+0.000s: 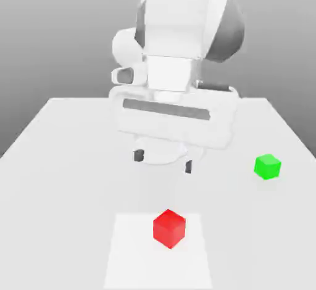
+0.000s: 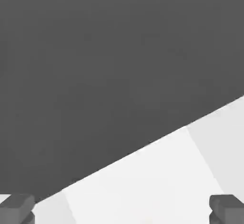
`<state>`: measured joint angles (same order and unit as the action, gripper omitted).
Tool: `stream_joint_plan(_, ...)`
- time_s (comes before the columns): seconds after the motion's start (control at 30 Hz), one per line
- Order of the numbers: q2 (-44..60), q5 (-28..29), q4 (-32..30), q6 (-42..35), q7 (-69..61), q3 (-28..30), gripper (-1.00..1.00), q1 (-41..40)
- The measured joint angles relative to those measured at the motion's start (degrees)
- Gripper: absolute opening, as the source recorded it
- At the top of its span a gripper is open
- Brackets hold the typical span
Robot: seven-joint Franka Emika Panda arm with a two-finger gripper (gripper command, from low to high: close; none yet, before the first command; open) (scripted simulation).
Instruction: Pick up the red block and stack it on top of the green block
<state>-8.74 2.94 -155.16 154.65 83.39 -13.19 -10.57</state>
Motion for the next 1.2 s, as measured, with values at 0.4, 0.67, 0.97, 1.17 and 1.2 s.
stream_joint_plan(0.4,14.5,7.2,-3.5,6.8,13.6,1.8,0.0,0.9)
stream_joint_plan(0.67,19.6,12.2,-2.6,10.7,17.4,4.3,0.0,2.3)
stream_joint_plan(0.97,23.3,13.2,-2.8,17.1,18.0,5.2,-1.0,2.4)
stream_joint_plan(1.17,23.4,13.3,-2.8,17.3,18.1,5.1,-1.0,2.4)
stream_joint_plan(1.2,23.1,13.4,-2.8,16.6,18.2,5.1,-1.0,2.4)
